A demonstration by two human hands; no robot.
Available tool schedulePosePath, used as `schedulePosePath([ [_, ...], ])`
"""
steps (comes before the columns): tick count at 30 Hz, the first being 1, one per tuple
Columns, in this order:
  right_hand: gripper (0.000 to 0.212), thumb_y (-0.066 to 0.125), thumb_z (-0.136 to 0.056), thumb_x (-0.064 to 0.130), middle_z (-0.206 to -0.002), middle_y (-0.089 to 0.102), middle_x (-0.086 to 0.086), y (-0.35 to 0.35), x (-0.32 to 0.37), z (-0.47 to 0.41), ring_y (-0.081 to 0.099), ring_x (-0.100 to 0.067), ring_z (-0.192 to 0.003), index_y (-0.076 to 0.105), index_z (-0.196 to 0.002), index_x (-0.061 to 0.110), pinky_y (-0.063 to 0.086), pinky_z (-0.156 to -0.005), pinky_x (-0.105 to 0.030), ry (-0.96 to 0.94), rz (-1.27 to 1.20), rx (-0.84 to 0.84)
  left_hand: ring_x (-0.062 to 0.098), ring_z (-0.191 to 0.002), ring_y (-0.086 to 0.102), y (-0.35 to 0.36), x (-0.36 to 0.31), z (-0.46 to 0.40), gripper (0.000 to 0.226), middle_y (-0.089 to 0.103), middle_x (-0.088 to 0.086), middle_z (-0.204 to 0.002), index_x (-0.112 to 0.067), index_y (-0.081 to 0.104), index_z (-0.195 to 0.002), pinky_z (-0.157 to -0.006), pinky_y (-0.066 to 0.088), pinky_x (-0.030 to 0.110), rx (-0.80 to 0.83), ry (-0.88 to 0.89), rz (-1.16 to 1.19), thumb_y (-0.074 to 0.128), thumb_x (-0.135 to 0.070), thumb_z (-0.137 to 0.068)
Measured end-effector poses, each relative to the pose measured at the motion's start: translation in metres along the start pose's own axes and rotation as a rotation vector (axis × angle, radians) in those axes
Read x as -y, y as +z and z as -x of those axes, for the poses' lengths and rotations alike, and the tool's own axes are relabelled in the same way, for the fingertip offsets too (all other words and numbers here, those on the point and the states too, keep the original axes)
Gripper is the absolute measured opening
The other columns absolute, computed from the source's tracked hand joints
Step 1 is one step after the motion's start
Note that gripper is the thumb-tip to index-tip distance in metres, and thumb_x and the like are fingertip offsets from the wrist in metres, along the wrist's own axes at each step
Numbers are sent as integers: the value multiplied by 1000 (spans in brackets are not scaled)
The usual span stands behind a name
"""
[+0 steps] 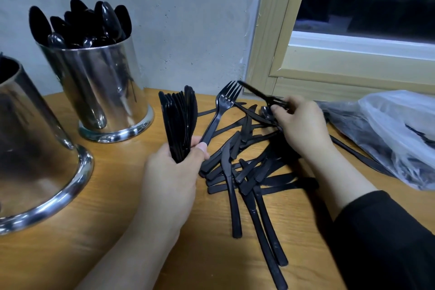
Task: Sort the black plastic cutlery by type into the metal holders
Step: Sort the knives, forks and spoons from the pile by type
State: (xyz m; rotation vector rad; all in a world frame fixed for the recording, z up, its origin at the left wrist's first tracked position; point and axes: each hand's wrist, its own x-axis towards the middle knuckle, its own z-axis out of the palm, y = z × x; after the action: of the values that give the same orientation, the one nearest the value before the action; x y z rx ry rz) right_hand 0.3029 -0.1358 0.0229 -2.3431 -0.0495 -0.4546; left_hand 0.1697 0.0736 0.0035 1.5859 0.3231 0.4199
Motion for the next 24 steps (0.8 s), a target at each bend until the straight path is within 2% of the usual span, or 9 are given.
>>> schedulePosePath([
  [2, 16, 62, -98, 32, -64, 60, 9, -11, -2, 3, 51, -1, -59, 67, -86, 22, 37, -52, -16, -10, -108, -45, 12, -50, 51, -1, 0, 0, 18, 70, 10, -79, -41, 73, -83, -54, 47, 35, -8, 1, 1, 67, -29, -95],
  [6, 10, 65, -97, 28, -68, 68, 17, -28, -3, 19, 58, 5, -64, 73, -94, 22, 43, -62, -12, 24, -355, -48, 6, -52, 56, -2, -2, 1, 13, 71, 1, -74, -34, 70, -91, -53, 47, 26, -3, 16, 30, 65, -24, -98],
  [9, 10, 66, -97, 19, -79, 73, 6, -36, 2, 40, 64, -1, -70, 73, -104, 18, 50, -67, -17, 43, -504, 9, 8, -58, 61, -2, -4, 3, 13, 71, -6, -73, -34, 69, -95, -54, 49, 27, 0, 36, 30, 64, -23, -99],
  [11, 13, 65, -97, 12, -81, 72, 0, -40, 5, 54, 63, -1, -66, 72, -107, 12, 50, -60, -13, 72, -573, 53, 8, -64, 66, -2, -7, 4, 12, 72, -9, -75, -33, 69, -96, -55, 50, 30, -9, 45, 34, 64, -22, -99],
  [15, 12, 63, -96, 7, -74, 69, -2, -44, 11, 79, 60, -8, -65, 74, -94, 11, 49, -62, -17, 119, -647, 93, 7, -77, 70, -4, -14, 7, 13, 73, -17, -81, -37, 65, -94, -60, 53, 33, -53, 92, -30, 63, -25, -100],
  [17, 14, 60, -97, 5, -71, 67, -2, -47, 15, 92, 59, -9, -64, 73, -91, 9, 49, -60, -18, 157, -687, 149, 12, -75, 69, -6, -17, 10, 13, 74, -13, -84, -39, 64, -92, -60, 56, 39, -68, 140, -80, 63, -28, -99],
  [19, 14, 59, -97, 4, -70, 67, -2, -48, 21, 105, 58, -10, -63, 72, -91, 8, 48, -58, -20, 185, -715, 223, 24, -69, 64, -7, -18, 14, 10, 73, 3, -81, -37, 66, -90, -60, 54, 41, -73, 204, -156, 63, -32, -98],
  [21, 14, 59, -97, 3, -72, 67, -5, -46, 28, 115, 58, -14, -63, 72, -91, 8, 48, -59, -21, 206, -773, 303, 24, -67, 59, -7, -17, 16, 16, 68, 9, -79, -23, 70, -92, -57, 47, 28, -67, 264, -240, 61, -36, -95],
  [24, 16, 59, -95, 0, -70, 65, -8, -43, 37, 123, 56, -15, -61, 69, -86, 6, 46, -58, -24, 289, -899, 376, 0, -68, 55, -6, -19, 19, 11, 63, -14, -70, -34, 67, -88, -55, 40, 9, 18, 282, -355, 65, -27, -96],
])
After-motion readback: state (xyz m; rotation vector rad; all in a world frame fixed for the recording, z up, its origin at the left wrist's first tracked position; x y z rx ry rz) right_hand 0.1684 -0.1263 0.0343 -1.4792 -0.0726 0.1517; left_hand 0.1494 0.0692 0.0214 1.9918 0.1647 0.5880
